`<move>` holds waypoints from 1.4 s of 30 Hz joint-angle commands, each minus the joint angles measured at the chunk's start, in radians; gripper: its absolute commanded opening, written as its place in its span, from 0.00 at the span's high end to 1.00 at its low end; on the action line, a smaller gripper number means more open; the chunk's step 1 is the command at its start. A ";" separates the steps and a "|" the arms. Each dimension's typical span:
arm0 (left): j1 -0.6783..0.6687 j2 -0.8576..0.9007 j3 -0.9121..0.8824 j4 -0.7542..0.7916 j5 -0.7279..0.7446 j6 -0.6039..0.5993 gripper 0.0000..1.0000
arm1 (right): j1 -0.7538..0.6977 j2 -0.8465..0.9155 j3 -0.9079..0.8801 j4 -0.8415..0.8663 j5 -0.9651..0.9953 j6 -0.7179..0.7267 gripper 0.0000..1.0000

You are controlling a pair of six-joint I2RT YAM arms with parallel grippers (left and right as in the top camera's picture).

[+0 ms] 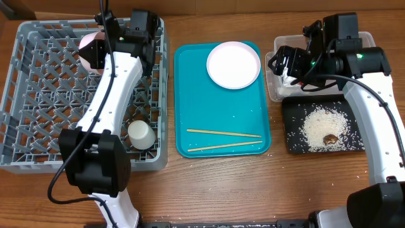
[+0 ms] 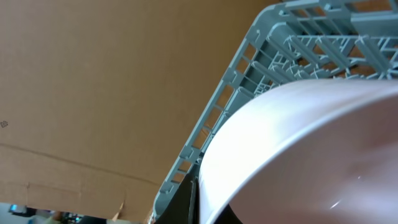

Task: Sort waste into correct bins and load items into the dishwasher
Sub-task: 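Lift the pink bowl and place it upright in the rack, then move the left gripper to the pink plate and grasp its edge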

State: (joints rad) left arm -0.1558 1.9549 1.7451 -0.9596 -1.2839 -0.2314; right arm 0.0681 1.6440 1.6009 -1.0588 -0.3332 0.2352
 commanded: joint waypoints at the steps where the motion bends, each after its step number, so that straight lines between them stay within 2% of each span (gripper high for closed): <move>1: -0.011 0.072 -0.074 0.035 -0.064 0.000 0.96 | 0.003 -0.006 0.010 0.005 0.003 0.000 0.00; 4: -0.013 0.108 -0.100 0.063 -0.112 0.000 0.96 | 0.003 -0.006 0.010 0.006 0.003 0.000 0.00; 13: -0.030 0.201 -0.103 0.084 -0.086 -0.009 0.96 | 0.003 -0.006 0.010 0.005 0.003 0.000 0.00; 17: -0.059 0.211 -0.103 0.085 -0.044 -0.008 0.96 | 0.003 -0.006 0.010 0.005 0.003 0.000 0.00; 21: -0.093 0.211 -0.103 0.044 0.066 -0.007 0.95 | 0.003 -0.006 0.010 0.005 0.003 0.000 0.00; 23: -0.104 0.211 -0.103 0.034 0.107 -0.007 0.85 | 0.003 -0.006 0.010 0.005 0.003 0.000 0.00; 25: -0.112 0.211 -0.103 0.025 0.121 -0.008 0.66 | 0.003 -0.006 0.010 0.006 0.003 0.000 0.00; 28: -0.120 0.210 -0.099 0.017 0.129 -0.008 0.04 | 0.003 -0.006 0.010 0.005 0.003 0.000 0.00; 29: -0.123 0.209 -0.096 0.013 0.129 -0.008 0.00 | 0.003 -0.006 0.010 0.005 0.003 0.000 0.00; 34: -0.141 0.200 -0.026 -0.080 0.183 -0.009 0.00 | 0.003 -0.006 0.010 0.005 0.003 0.000 0.00; 42: -0.153 0.169 0.216 -0.249 0.428 -0.018 0.00 | 0.003 -0.006 0.010 0.005 0.003 0.000 0.00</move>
State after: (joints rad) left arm -0.3019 2.1490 1.8565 -1.1770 -0.9920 -0.2333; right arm 0.0681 1.6440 1.6009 -1.0588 -0.3328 0.2352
